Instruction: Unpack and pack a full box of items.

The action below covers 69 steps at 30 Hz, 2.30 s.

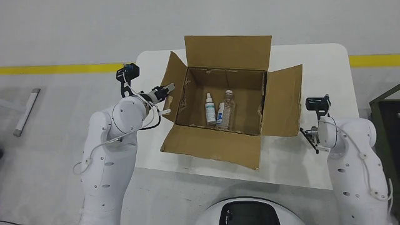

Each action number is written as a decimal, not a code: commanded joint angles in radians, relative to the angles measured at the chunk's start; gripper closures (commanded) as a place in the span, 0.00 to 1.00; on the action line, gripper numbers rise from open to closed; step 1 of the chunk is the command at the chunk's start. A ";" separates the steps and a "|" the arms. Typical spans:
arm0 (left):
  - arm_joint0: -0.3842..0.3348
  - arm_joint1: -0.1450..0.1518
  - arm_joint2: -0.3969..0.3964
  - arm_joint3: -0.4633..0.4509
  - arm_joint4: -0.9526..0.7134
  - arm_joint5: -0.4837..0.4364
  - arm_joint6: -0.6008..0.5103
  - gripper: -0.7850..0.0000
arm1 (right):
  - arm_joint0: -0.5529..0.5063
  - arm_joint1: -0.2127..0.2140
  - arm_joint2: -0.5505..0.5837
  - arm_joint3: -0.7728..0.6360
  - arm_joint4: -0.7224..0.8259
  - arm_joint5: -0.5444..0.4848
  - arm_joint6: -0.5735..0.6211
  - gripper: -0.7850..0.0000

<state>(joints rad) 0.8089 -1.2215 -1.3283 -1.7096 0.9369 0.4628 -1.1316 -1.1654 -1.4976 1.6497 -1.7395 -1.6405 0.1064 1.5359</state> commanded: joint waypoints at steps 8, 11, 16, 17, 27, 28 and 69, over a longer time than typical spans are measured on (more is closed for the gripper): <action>0.000 0.000 0.000 0.000 0.000 0.000 0.000 0.00 | 0.025 0.002 0.036 -0.053 0.035 0.005 0.000 1.00; 0.000 0.000 0.000 0.000 0.000 0.000 0.000 0.00 | 0.037 0.005 0.075 -0.128 0.088 0.007 0.000 1.00; 0.000 0.000 0.000 0.000 0.000 0.000 0.000 0.00 | 0.077 0.015 0.139 -0.280 0.241 0.014 0.000 1.00; 0.000 0.000 0.000 0.000 0.000 0.000 0.000 0.00 | 0.086 0.017 0.148 -0.311 0.281 0.017 0.000 1.00; 0.000 0.000 0.000 0.000 0.000 0.000 0.000 0.00 | 0.203 0.080 0.006 -0.424 0.714 0.003 0.000 1.00; 0.000 0.000 0.000 0.000 0.000 0.000 0.000 0.00 | 0.226 0.088 -0.027 -0.415 0.755 0.008 0.000 1.00; 0.000 0.000 0.000 0.000 0.000 0.000 0.000 0.00 | 0.617 0.140 -0.797 0.411 0.706 0.173 -0.090 1.00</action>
<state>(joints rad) 0.8090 -1.2215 -1.3283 -1.7096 0.9369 0.4628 -1.1316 -0.5514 -1.3550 0.8568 -1.3342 -0.9358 0.2782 1.4493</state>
